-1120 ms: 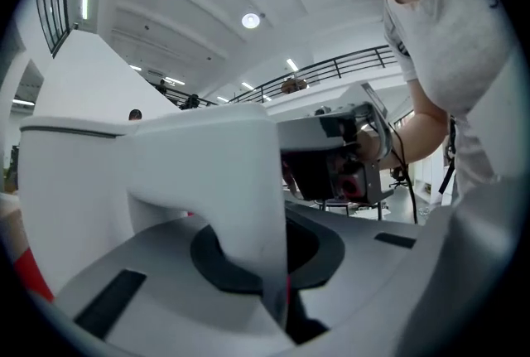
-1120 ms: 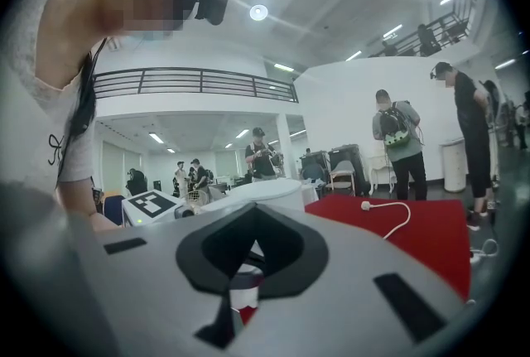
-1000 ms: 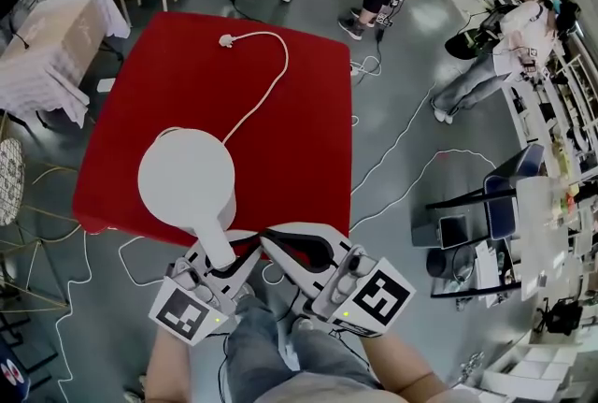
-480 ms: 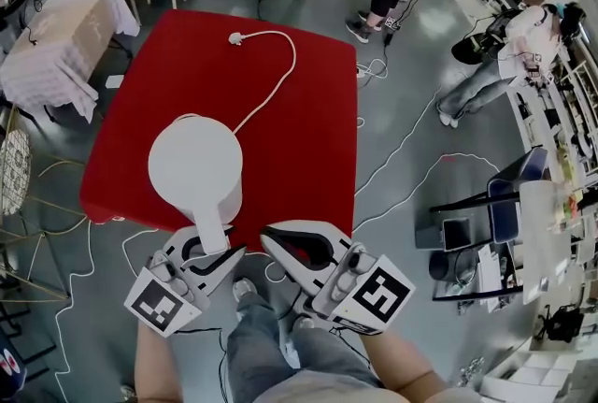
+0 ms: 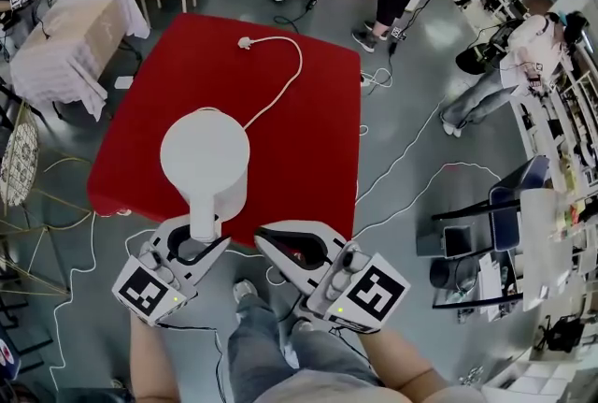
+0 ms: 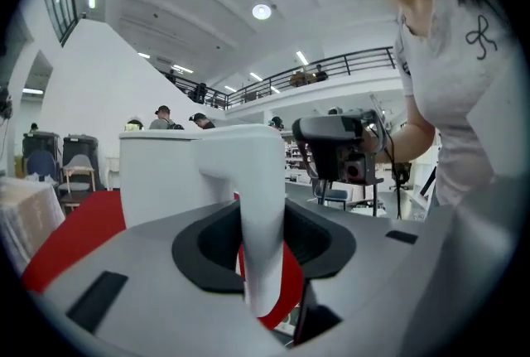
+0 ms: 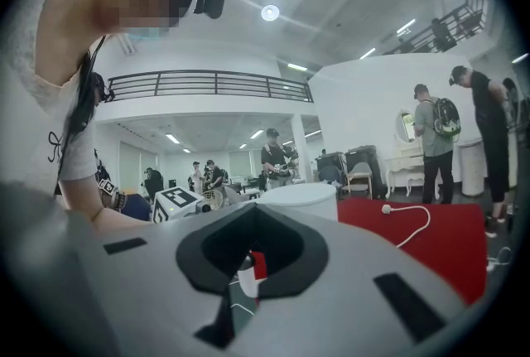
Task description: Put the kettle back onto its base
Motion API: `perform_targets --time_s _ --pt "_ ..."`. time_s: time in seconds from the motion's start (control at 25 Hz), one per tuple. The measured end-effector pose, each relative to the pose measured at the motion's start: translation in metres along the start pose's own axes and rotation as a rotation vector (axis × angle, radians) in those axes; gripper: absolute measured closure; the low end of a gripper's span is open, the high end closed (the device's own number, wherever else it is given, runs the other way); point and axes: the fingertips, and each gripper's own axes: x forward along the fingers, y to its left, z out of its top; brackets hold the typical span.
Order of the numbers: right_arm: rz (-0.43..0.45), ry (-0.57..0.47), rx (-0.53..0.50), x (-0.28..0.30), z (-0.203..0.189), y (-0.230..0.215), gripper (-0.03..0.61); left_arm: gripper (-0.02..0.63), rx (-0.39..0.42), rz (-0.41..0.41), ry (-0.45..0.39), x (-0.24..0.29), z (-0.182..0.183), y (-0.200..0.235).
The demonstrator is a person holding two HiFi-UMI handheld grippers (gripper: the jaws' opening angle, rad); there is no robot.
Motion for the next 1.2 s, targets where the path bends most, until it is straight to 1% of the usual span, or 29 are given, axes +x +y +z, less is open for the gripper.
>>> perform_targets --time_s 0.04,0.2,0.32,0.44,0.48,0.6,0.68,0.76,0.92,1.04,1.2 --pt "0.003 0.001 -0.001 0.0 0.0 0.001 0.571 0.483 -0.011 0.001 -0.004 -0.004 -0.001 0.001" --pt "0.015 0.0 -0.004 0.0 0.001 0.006 0.571 0.479 0.013 0.047 0.011 -0.017 -0.003 0.001" --pt "0.032 -0.004 -0.008 0.002 0.003 0.011 0.571 0.479 0.019 0.076 0.006 -0.029 -0.001 0.002" --pt "0.049 -0.01 -0.007 0.007 0.005 0.017 0.571 0.483 0.023 0.135 -0.017 -0.046 0.008 0.005" --pt "0.055 -0.013 -0.007 0.009 0.006 0.019 0.571 0.495 0.027 0.162 -0.028 -0.052 0.012 0.007" --pt "0.084 -0.026 -0.009 0.016 0.009 0.029 0.571 0.571 0.038 0.246 -0.059 -0.069 0.028 0.01" --pt "0.102 -0.03 -0.014 0.018 0.013 0.036 0.571 0.59 0.036 0.284 -0.081 -0.077 0.041 0.006" --pt "0.117 -0.031 -0.021 0.019 0.017 0.041 0.571 0.603 0.037 0.312 -0.099 -0.081 0.055 -0.001" --pt "0.142 -0.039 -0.041 0.013 0.028 0.053 0.571 0.603 0.064 0.376 -0.122 -0.087 0.086 -0.024" --pt "0.144 -0.029 -0.05 -0.002 0.034 0.062 0.571 0.603 0.055 0.407 -0.151 -0.088 0.11 -0.052" --pt "0.166 -0.033 -0.062 -0.019 0.044 0.08 0.571 0.603 0.038 0.455 -0.148 -0.09 0.129 -0.082"
